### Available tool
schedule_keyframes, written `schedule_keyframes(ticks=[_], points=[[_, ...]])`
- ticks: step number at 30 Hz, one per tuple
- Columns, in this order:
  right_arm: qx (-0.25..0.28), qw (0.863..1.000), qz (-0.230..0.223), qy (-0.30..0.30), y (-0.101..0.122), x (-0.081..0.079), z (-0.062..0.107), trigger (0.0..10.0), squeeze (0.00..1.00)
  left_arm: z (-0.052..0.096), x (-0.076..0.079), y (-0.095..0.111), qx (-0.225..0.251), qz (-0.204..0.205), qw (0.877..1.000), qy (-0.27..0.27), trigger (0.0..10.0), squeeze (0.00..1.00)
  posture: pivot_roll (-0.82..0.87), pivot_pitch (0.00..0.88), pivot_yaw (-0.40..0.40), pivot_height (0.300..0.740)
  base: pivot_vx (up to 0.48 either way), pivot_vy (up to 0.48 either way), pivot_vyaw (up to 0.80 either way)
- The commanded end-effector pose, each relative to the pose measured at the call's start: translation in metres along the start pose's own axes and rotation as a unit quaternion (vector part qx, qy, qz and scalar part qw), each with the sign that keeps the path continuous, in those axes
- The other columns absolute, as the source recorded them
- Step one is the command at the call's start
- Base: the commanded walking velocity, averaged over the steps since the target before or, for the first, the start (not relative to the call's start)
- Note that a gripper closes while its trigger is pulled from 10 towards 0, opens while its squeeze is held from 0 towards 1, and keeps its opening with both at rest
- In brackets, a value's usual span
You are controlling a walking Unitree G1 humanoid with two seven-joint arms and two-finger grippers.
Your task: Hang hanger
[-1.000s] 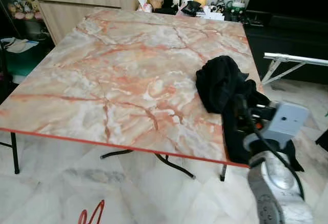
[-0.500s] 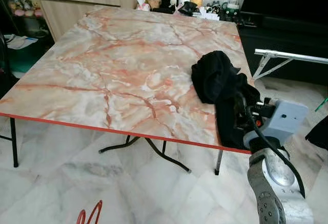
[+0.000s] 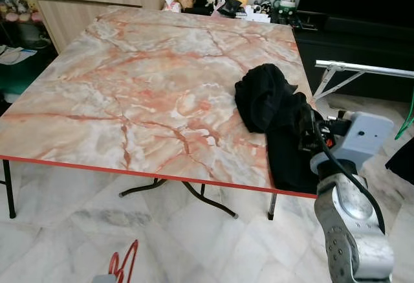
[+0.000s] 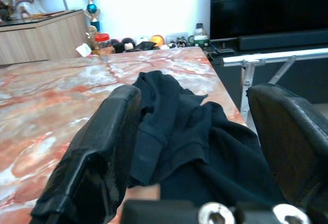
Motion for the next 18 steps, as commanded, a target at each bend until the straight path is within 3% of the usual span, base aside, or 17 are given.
schedule_keyframes(ticks=[1, 7, 18], points=[[0.012, 1.000, 0.001, -0.002, 0.005, 0.001, -0.004, 10.0, 0.00, 0.001, -0.002, -0.007, -0.014, 0.000, 1.000, 0.005, 10.0, 0.00, -0.01, 0.087, -0.089, 0.740, 0.000, 0.000, 0.00], [0.017, 1.000, -0.001, 0.001, 0.007, -0.004, -0.008, 10.0, 0.00, -0.001, -0.002, 0.003, -0.002, -0.010, 1.000, 0.005, 10.0, 0.00, -0.02, 0.086, -0.083, 0.740, 0.000, 0.000, 0.00], [0.013, 0.999, -0.008, -0.031, 0.001, 0.006, -0.004, 10.0, 0.00, 0.002, -0.005, -0.005, -0.004, -0.017, 1.000, 0.006, 10.0, 0.00, 0.00, 0.111, -0.075, 0.740, 0.000, -0.480, 0.00]])
Point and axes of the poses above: a point about 5 cm out from each wrist's last joint towards the gripper, its own z axis pointing back from the gripper into the wrist, its own y axis along the axis of the wrist's last joint, x = y × z, the point moved 6 cm from there along -z, pointing out of the wrist towards the gripper, and after that the axes turned 1 degree about -z, right-handed, at the moved point
